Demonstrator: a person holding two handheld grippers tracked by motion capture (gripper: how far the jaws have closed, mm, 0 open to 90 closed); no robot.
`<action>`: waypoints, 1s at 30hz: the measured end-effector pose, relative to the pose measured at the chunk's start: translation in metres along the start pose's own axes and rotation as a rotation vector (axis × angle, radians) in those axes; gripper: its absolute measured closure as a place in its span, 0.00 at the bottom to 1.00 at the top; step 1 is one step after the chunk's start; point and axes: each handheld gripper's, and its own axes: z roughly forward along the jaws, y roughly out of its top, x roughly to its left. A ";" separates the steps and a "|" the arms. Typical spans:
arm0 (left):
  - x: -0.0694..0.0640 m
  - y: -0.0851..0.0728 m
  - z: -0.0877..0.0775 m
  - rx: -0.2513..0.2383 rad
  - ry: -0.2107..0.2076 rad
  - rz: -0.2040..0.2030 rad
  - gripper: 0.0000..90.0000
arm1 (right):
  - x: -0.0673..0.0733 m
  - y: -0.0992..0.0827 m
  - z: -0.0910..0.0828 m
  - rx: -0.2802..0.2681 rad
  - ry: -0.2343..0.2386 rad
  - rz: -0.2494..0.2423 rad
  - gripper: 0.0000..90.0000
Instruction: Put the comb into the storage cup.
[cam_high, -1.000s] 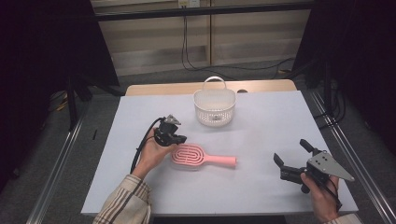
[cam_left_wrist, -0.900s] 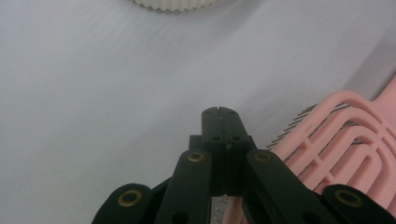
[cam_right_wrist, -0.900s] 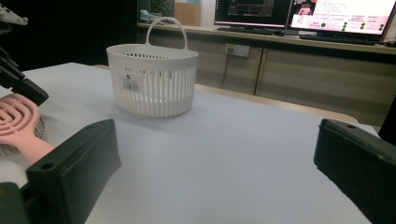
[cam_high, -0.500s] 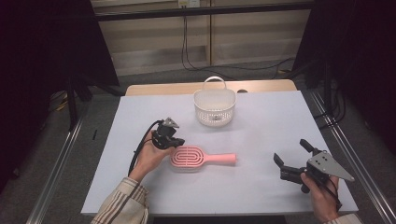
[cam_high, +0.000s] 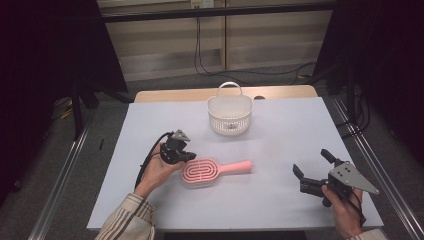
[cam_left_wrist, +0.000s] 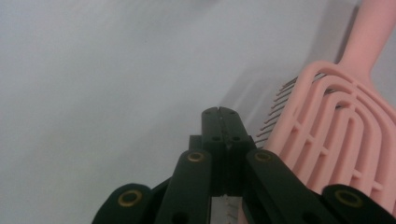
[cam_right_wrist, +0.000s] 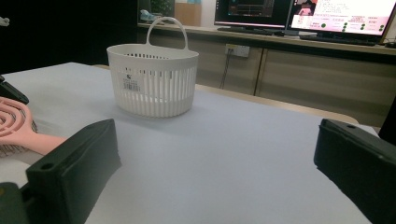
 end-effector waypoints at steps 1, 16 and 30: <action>0.000 0.000 0.000 0.002 0.000 0.003 1.00 | 0.000 0.000 0.000 -0.001 0.001 0.000 0.00; -0.007 -0.005 -0.004 0.008 -0.014 0.012 1.00 | 0.000 0.000 0.000 0.001 0.002 0.001 0.00; -0.010 -0.011 -0.008 -0.005 -0.011 0.008 1.00 | 0.000 0.000 0.000 0.000 0.003 -0.001 0.00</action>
